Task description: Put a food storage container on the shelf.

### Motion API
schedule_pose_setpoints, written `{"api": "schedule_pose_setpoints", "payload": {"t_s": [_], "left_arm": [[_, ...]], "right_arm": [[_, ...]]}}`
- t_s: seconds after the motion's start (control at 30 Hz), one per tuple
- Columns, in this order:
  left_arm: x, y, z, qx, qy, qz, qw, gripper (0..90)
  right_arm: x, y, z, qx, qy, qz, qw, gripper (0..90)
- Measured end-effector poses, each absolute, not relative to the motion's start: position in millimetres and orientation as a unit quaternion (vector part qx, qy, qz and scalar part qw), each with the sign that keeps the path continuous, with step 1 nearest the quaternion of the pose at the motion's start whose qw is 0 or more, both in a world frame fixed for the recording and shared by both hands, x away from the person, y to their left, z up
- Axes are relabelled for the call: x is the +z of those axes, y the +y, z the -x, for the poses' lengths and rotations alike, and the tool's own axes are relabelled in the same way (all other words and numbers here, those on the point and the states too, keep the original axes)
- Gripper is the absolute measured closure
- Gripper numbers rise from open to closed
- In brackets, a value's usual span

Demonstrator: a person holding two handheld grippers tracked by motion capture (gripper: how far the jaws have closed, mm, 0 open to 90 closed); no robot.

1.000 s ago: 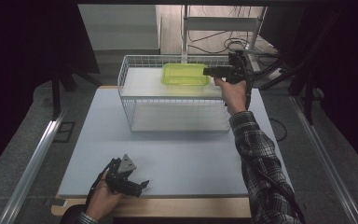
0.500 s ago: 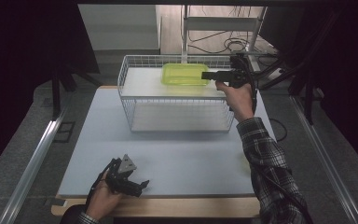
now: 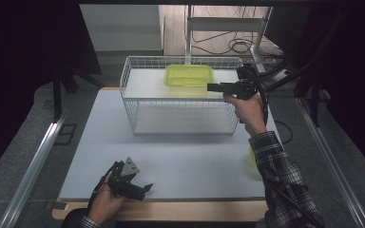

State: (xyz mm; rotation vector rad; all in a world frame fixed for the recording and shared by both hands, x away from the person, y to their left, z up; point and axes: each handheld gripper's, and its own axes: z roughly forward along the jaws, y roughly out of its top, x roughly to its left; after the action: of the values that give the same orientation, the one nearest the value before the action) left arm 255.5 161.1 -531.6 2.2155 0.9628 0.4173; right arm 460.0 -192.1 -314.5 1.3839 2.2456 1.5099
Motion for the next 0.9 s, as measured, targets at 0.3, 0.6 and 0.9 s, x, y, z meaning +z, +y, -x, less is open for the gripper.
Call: {"api": "schedule_pose_setpoints", "payload": {"t_s": [0.3,0.6,0.9], "left_arm": [[-531.9,160.4,-255.4,0.161,0.369,-0.851,0.336,0.5],[-531.7,159.5,-255.1,0.158,0.367,-0.853,0.337,0.4],[-531.9,158.7,-255.0,0.158,0.364,-0.855,0.334,0.5]], "right_arm": [[-323.6,-193.8,-440.5,0.484,0.759,-0.429,0.071,26.2],[-339.3,-197.3,-423.4,0.468,0.777,-0.412,0.087,22.8],[-354.7,-204.1,-404.9,0.461,0.787,-0.397,0.100,18.7]]}}
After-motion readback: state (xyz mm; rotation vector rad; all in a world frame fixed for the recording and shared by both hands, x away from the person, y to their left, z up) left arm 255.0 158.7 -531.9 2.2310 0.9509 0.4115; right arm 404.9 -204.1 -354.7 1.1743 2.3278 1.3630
